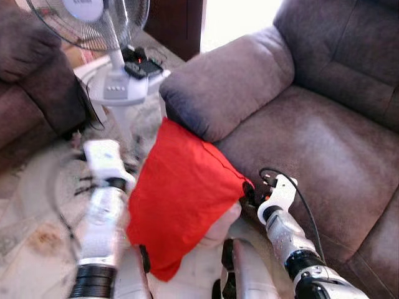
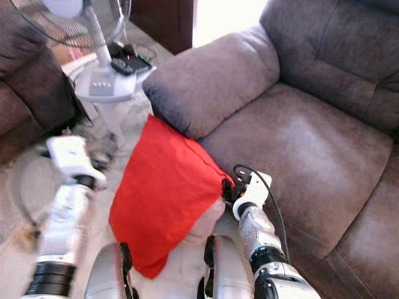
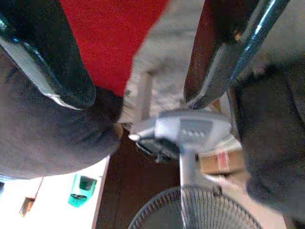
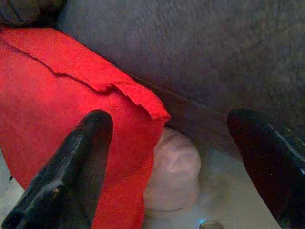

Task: Move the pillow to the sofa from floor

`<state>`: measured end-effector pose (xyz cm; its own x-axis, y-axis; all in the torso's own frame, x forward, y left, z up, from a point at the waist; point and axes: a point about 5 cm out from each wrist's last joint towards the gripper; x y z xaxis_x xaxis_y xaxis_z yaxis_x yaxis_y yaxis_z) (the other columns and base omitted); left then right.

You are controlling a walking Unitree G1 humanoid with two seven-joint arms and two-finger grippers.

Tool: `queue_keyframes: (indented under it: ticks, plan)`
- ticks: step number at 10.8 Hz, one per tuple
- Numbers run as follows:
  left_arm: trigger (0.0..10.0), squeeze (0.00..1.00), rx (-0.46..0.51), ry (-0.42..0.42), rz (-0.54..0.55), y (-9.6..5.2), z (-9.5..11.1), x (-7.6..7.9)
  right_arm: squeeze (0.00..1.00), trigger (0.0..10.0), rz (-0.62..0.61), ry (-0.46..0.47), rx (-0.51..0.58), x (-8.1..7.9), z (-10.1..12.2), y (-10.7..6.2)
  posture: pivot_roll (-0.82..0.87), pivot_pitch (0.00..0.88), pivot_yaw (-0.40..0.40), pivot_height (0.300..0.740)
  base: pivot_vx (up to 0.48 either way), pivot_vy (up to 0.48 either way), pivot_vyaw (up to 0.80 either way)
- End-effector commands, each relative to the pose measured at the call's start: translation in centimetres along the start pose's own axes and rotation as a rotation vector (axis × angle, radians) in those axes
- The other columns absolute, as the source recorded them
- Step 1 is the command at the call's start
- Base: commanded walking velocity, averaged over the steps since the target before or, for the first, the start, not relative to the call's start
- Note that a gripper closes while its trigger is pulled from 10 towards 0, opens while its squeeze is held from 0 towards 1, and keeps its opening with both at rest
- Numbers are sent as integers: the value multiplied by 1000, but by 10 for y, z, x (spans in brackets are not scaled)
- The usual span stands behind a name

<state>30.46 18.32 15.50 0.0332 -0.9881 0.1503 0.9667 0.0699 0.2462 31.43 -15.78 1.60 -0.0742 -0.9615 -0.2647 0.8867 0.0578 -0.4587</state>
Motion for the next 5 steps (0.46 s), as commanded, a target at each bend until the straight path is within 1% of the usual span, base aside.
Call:
queue_keyframes:
  ticks: [1,2,3,5]
  plan:
    - [10000,0,-31,62,-19,-7,-3,-3,0,10000,0,7,-20,0,-7,-1,96,226,-81,584,0,0,0]
    - [10000,0,-46,64,6,-13,-4,-10,0,10000,10,20,-7,-2,-8,-1,101,250,-83,584,0,0,0]
    - [10000,0,-50,57,19,-21,-1,-12,0,10000,17,56,29,-3,-6,-2,112,268,-84,584,0,0,0]
    - [10000,0,-41,52,15,-23,6,-12,0,10000,92,133,104,-10,-1,-3,140,282,-82,584,0,0,0]
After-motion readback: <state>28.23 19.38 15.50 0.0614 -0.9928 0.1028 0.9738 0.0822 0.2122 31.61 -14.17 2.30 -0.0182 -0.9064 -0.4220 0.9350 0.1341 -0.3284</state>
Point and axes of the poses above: a point about 5 cm out from each wrist's last joint towards the gripper, its own y axis pointing out of the wrist towards the gripper, its own z axis along the axis of the wrist's last joint, x = y × z, and after that the axes turned 8 degrees about -y, right-handed
